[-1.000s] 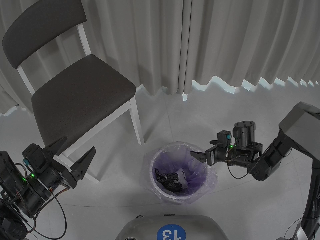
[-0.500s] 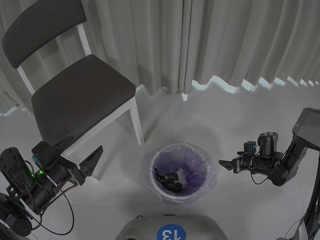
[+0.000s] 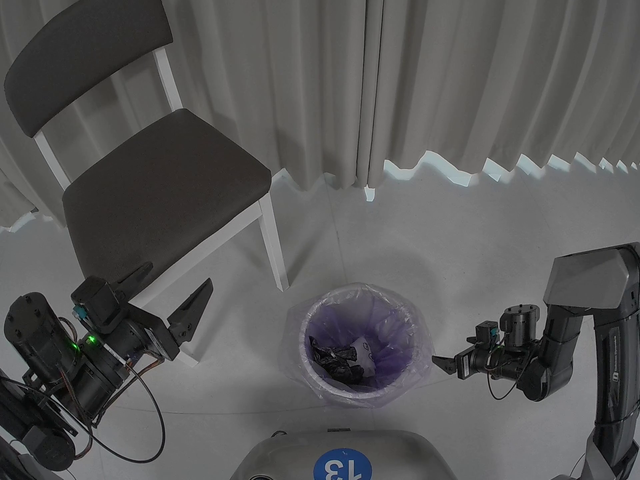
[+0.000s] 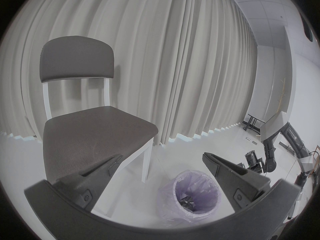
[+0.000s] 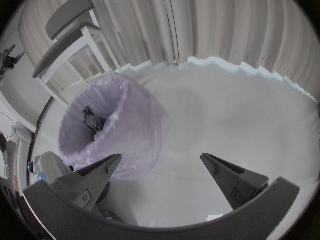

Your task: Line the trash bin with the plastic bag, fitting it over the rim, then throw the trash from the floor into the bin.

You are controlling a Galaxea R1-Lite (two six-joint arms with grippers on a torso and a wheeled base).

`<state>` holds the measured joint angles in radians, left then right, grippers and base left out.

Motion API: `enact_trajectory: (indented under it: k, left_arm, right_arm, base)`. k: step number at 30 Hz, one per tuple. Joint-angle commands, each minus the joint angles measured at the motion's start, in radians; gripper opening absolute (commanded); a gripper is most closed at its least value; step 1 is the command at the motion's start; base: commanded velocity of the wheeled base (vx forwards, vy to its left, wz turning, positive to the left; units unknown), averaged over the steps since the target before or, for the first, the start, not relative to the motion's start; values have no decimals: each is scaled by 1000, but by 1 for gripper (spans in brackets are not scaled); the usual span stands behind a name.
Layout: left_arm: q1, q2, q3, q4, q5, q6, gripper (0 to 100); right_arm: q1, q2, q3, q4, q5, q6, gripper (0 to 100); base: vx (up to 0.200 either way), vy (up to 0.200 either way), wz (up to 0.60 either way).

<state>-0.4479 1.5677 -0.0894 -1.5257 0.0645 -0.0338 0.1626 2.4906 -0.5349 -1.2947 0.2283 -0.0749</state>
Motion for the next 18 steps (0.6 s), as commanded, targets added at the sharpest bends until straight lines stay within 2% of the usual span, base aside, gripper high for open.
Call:
enact_trajectory:
  k: [1, 7, 12, 14, 15, 18]
  left_arm:
    - [8, -24, 14, 1, 3, -1, 100]
    - [9, -32, 16, 3, 5, -1, 100]
    - [11, -35, 14, 3, 6, 0, 100]
    - [11, -35, 14, 3, 6, 0, 100]
    - [18, -35, 14, 3, 8, 0, 100]
    - [23, -35, 13, 3, 8, 0, 100]
  right_arm:
    - [2, 43, -71, 55, 6, -2, 100]
    - [6, 43, -157, 135, 6, -6, 100]
    - [9, 42, -316, 302, 6, -26, 100]
    - [9, 42, -335, 322, 6, -26, 100]
    - [9, 40, -413, 399, 6, -26, 100]
    - [6, 40, -479, 456, 6, -26, 100]
  base:
    - [0, 0, 0]
    - [0, 0, 0]
    - [0, 0, 0]
    - [0, 0, 0]
    - [0, 0, 0]
    - [0, 0, 0]
